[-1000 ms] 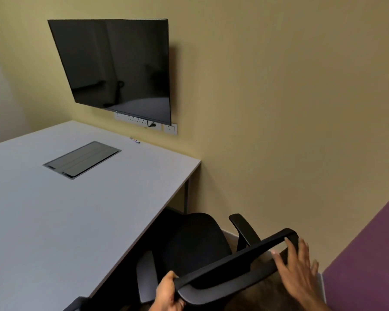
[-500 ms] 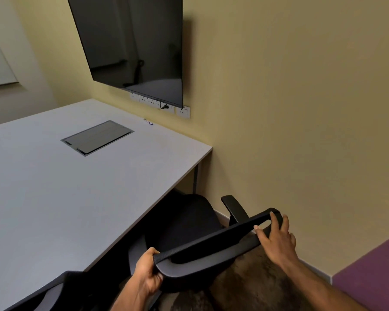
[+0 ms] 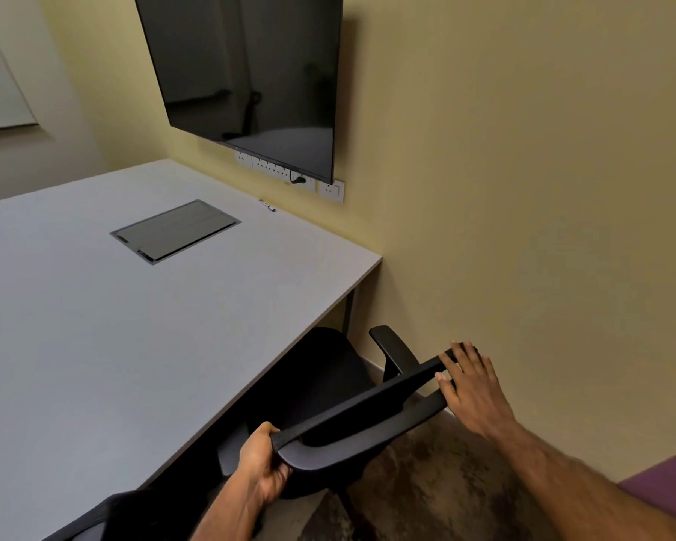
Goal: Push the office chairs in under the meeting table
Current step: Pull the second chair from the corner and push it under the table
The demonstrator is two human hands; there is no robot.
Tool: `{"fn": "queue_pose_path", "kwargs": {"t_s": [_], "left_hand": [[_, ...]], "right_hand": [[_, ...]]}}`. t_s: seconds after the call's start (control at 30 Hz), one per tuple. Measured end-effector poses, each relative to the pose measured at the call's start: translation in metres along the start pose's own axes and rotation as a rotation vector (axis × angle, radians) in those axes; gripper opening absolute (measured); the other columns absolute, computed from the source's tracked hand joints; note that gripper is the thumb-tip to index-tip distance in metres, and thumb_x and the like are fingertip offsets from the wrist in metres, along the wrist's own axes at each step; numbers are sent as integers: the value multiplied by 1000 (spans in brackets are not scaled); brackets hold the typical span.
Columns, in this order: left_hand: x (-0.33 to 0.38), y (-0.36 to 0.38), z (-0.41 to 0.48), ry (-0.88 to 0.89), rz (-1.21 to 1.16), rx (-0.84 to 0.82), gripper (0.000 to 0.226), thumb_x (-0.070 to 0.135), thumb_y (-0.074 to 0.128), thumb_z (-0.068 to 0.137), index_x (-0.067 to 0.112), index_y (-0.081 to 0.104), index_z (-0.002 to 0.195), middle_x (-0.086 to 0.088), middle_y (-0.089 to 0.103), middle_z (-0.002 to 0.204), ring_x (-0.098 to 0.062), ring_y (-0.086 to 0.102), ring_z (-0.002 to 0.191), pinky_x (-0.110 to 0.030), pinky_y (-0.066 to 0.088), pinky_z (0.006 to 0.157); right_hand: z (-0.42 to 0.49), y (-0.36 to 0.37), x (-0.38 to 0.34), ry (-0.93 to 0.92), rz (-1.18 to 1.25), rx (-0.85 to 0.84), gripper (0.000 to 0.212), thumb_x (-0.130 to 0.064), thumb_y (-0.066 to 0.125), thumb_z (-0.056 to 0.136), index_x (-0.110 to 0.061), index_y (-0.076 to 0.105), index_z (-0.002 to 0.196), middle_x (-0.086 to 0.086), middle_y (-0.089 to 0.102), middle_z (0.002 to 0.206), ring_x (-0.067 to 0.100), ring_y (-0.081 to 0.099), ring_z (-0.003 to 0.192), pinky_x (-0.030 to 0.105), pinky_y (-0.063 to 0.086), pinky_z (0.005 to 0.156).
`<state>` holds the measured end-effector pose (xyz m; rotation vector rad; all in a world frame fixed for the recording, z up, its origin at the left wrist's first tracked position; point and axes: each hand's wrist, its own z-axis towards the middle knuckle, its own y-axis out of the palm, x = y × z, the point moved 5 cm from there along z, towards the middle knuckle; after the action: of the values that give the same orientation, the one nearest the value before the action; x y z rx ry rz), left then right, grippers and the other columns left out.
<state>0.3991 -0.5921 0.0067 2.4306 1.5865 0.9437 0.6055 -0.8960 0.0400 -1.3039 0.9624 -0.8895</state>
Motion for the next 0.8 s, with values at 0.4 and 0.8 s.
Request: {"fn": "queue_pose_path", "kwargs": {"t_s": [0.4,0.8], "left_hand": [[14,25,6,358,452,83,33,43,57,96,16,75,98,-12,77,101,-30,71,94,-50,54,95],[-10,99,-18,874,2025,83,127,111,23,48,25,52,137,3,66,125,-20,64,108,-41,52,94]], "right_hand": [[40,-5,-1,-158,-59,-98,100,-85,-7,78,-34,43,148,-4,36,158,28,14,152,64,14,118],[74,-11,-12,-645,-68,-177,96,-93,10,80,-31,52,140,-10,56,139,11,46,131,41,24,116]]}}
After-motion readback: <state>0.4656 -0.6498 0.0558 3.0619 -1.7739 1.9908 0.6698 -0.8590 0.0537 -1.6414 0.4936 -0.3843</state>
